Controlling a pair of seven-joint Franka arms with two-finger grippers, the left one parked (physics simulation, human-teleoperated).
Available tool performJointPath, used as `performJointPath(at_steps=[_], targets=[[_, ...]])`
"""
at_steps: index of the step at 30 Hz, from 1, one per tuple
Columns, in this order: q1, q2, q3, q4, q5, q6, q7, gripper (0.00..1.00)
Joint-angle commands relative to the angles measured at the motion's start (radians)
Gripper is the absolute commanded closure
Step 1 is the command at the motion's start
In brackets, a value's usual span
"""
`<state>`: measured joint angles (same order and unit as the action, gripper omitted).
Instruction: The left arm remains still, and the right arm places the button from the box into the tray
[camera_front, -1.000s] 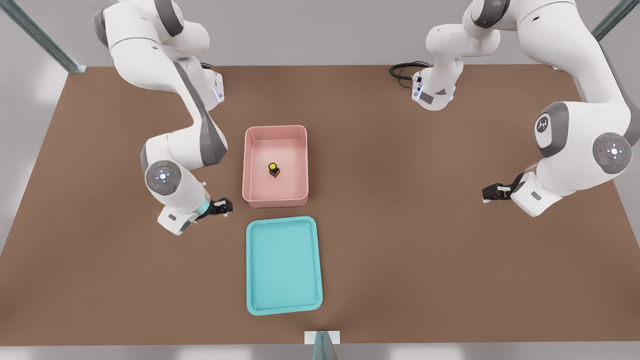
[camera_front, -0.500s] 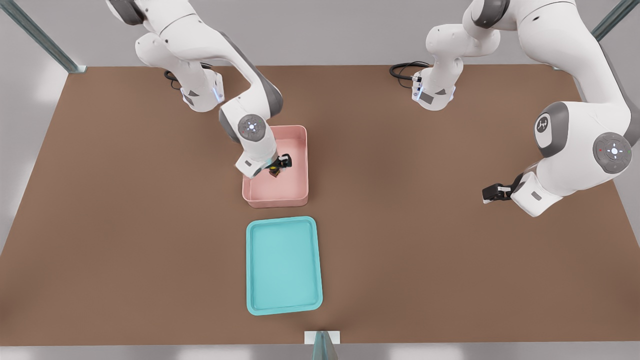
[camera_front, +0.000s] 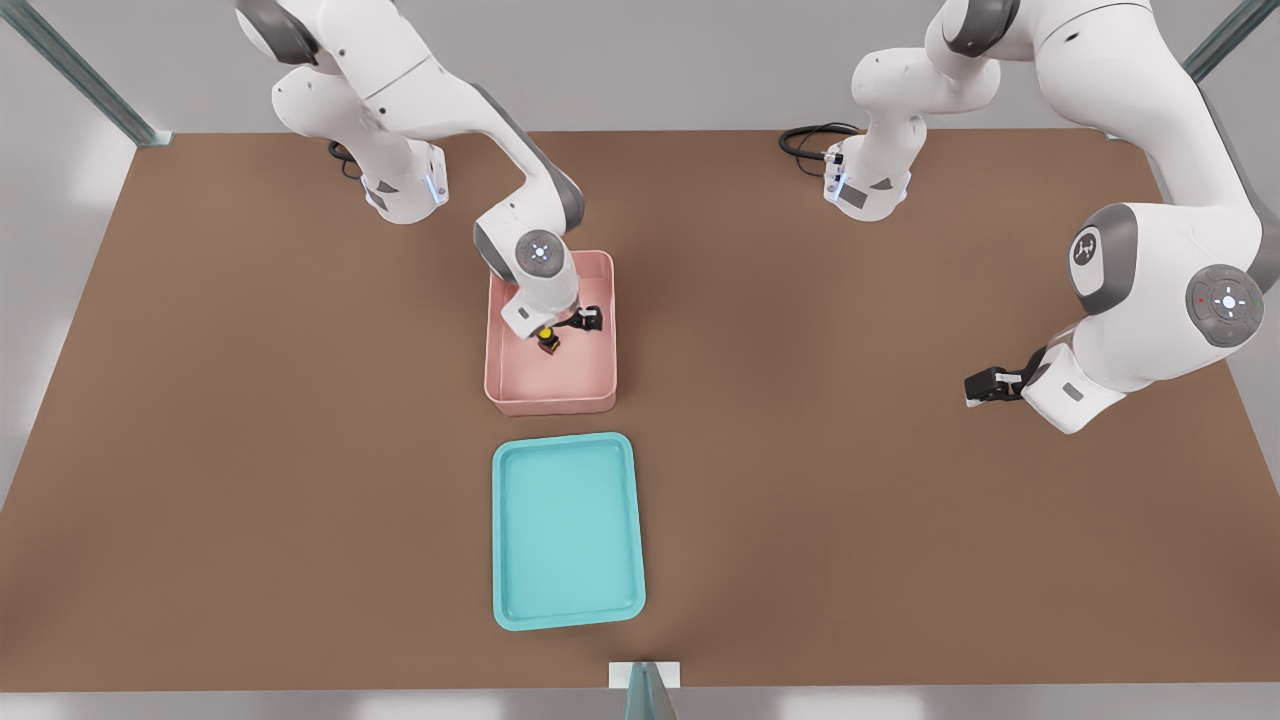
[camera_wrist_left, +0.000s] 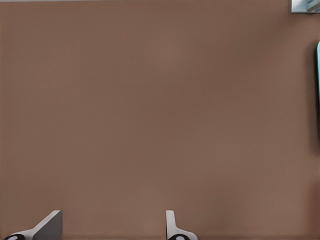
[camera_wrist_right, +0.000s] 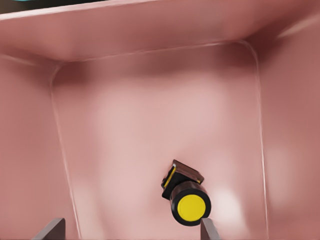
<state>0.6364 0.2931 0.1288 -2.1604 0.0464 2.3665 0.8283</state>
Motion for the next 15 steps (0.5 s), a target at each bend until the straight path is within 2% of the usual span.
performJointPath(at_steps=[1,15], targets=[[0.000,-0.002,0.000,-0.025,0.000,0.111,0.190,0.00],[-0.038,0.000,-0.003,-0.113,-0.011,0.235,0.150,0.00]])
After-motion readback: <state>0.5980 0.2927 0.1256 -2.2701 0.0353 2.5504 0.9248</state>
